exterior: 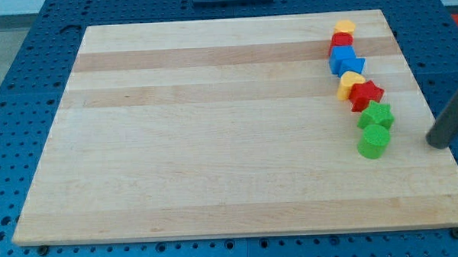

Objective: Push the green circle towards the left side

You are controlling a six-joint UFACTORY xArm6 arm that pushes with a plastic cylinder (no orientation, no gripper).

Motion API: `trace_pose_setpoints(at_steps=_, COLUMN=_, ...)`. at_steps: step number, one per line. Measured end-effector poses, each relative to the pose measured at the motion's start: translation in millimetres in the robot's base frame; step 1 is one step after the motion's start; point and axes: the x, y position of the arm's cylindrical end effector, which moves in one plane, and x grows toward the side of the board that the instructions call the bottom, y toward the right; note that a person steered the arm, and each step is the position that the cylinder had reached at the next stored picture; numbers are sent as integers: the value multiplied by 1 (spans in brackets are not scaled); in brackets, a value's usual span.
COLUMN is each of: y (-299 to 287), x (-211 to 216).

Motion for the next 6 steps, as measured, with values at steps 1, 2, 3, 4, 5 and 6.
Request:
trace_pose_setpoints(at_steps=1, y=-68, x=0)
trace_pose_setpoints(at_steps=2, y=-165, x=0)
trace_pose_setpoints(at_steps=3, y=-248, x=0)
trace_pose_setpoints(at_steps=4, y=-267, x=0)
trace_pose_setpoints(at_steps=5, y=-225, x=0)
trace_pose_setpoints(at_steps=6, y=-131, x=0)
